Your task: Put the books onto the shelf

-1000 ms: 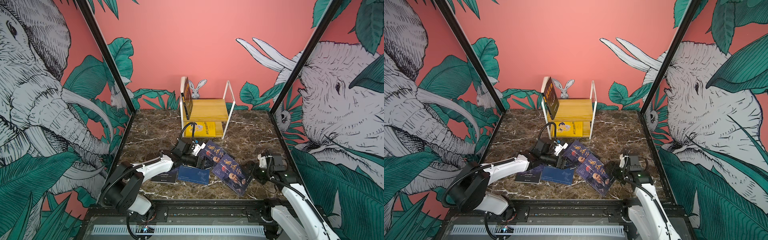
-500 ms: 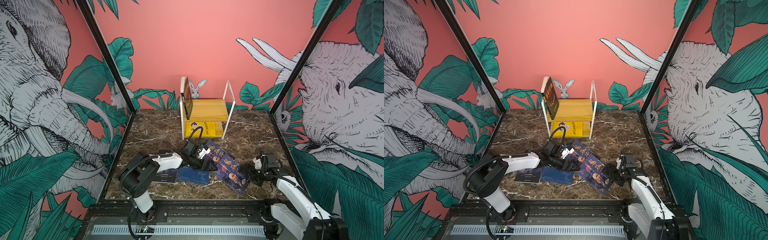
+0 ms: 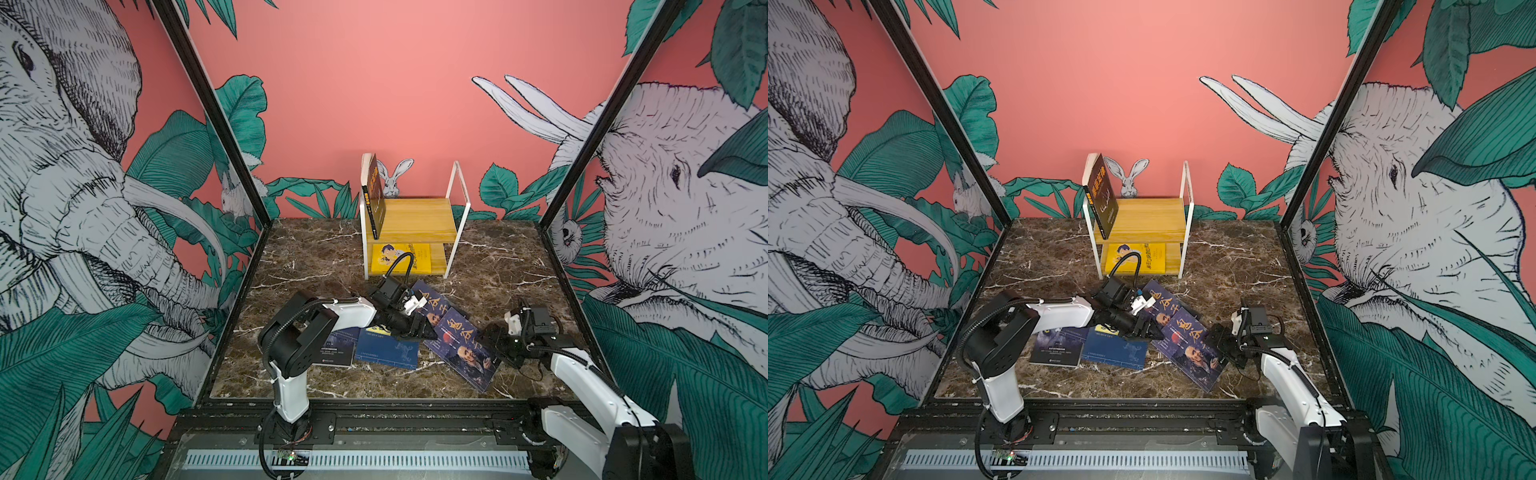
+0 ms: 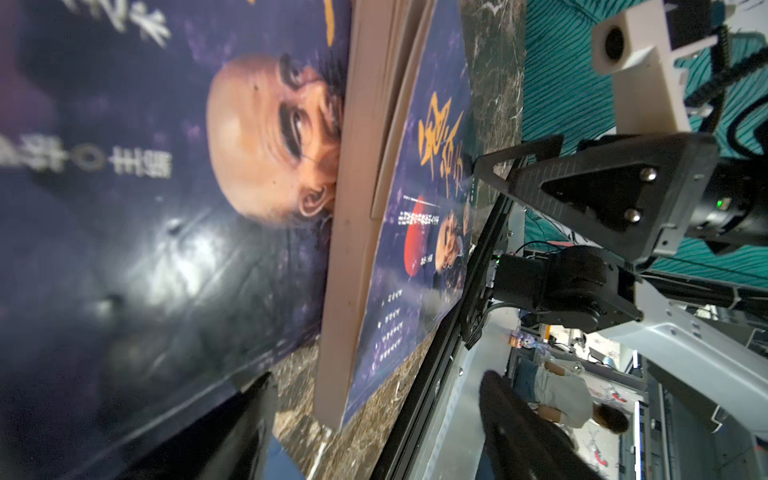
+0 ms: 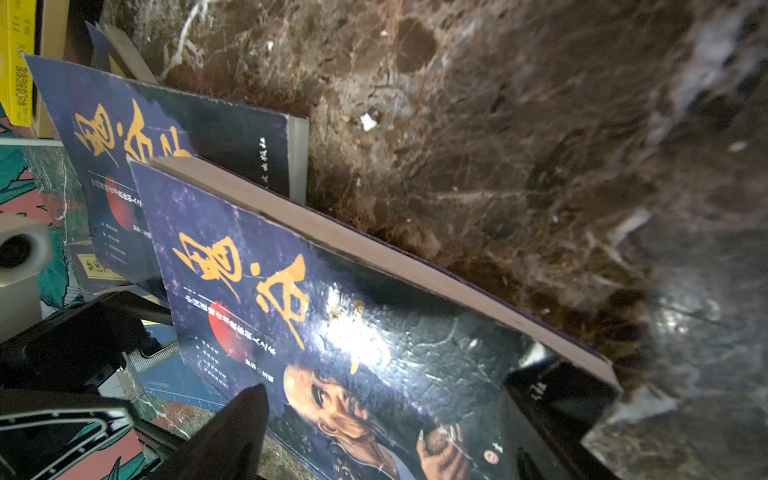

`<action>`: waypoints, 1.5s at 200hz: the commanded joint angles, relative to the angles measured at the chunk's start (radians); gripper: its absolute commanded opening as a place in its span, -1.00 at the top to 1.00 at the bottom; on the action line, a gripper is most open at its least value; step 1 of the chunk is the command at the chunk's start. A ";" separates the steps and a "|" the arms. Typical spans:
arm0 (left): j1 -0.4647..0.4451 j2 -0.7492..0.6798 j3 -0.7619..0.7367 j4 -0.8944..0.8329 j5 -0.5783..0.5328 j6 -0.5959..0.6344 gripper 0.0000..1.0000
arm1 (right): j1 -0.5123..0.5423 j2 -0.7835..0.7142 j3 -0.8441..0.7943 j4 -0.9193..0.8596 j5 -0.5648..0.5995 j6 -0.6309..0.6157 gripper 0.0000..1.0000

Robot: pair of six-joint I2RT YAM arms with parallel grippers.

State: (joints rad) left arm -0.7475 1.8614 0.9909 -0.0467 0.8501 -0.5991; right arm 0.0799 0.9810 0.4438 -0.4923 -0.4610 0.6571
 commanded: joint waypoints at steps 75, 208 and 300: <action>-0.005 0.022 0.048 0.079 0.168 -0.116 0.30 | 0.000 0.007 -0.040 -0.028 0.018 -0.014 -0.78; -0.011 -0.049 0.057 0.000 0.144 -0.085 1.00 | 0.001 -0.053 0.017 -0.068 0.010 -0.048 -0.79; -0.006 -0.226 0.050 -0.011 0.186 -0.044 1.00 | 0.241 -0.199 0.284 -0.123 0.227 -0.028 -0.76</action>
State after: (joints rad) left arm -0.7521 1.7260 1.0267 -0.0620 0.9840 -0.6796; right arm 0.2401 0.7952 0.6521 -0.5808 -0.3588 0.6285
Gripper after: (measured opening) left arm 0.152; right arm 0.882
